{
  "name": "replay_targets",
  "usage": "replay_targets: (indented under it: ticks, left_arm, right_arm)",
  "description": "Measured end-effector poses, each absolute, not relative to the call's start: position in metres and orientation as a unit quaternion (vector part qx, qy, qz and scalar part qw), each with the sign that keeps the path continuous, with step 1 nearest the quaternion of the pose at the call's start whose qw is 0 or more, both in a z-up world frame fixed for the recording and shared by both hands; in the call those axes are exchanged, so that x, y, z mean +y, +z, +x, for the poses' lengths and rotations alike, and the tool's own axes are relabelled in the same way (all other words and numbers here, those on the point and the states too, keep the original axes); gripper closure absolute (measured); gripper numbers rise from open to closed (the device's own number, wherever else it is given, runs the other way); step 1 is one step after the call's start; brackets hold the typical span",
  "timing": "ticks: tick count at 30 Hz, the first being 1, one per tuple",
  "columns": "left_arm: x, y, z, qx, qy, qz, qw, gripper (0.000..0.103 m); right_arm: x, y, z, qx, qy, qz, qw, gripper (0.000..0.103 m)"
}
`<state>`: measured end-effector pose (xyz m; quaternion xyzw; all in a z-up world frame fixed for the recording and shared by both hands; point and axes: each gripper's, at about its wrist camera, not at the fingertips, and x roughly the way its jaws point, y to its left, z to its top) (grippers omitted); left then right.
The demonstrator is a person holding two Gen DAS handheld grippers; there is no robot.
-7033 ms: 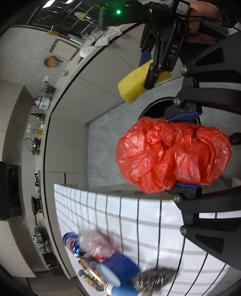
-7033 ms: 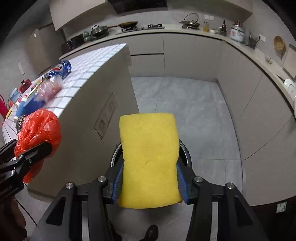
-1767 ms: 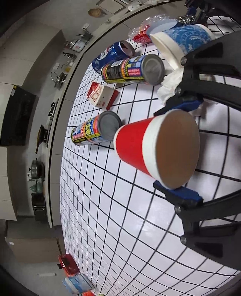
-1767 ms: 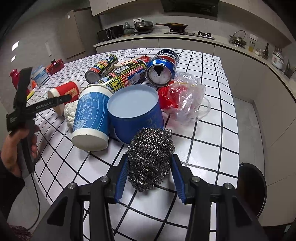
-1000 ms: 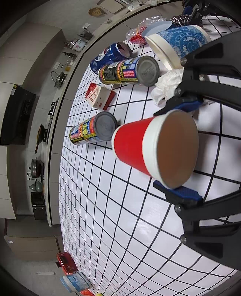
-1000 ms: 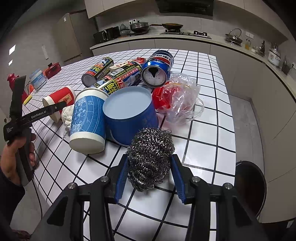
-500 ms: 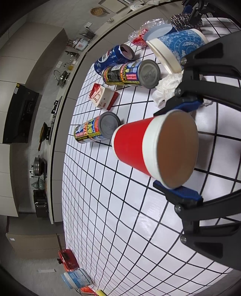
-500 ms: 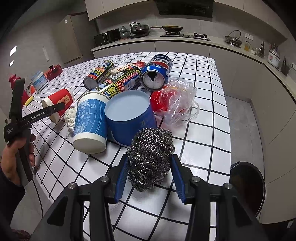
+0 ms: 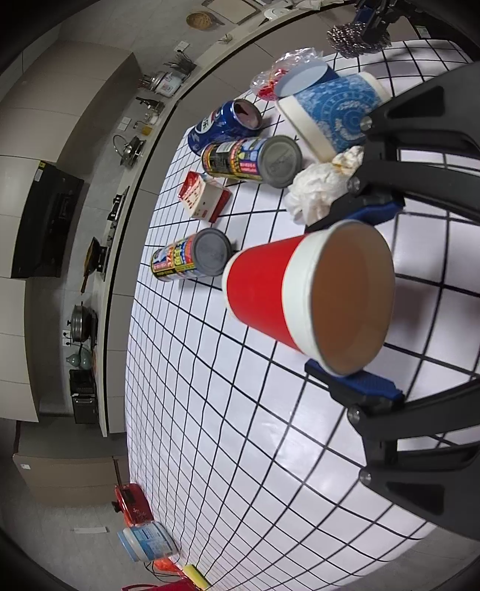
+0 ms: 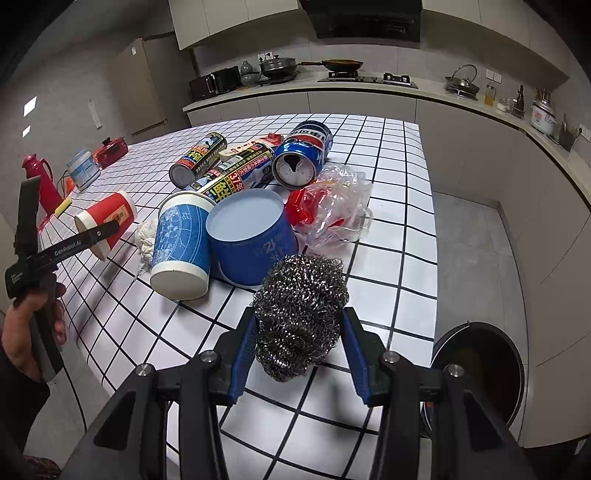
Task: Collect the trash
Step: 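Carry the steel wool and red paper cup over the bin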
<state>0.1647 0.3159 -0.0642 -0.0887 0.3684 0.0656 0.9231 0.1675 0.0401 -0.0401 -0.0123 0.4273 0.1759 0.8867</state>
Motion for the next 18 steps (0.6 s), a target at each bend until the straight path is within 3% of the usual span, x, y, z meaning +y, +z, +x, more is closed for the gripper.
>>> replay_targets:
  ticks: [18]
  left_arm:
    - [0.263,-0.052,0.125,0.363,0.069,-0.079,0.926,0.037]
  right_arm:
    - [-0.016,-0.032,0.158,0.414,0.167,-0.001,0.895,0.055]
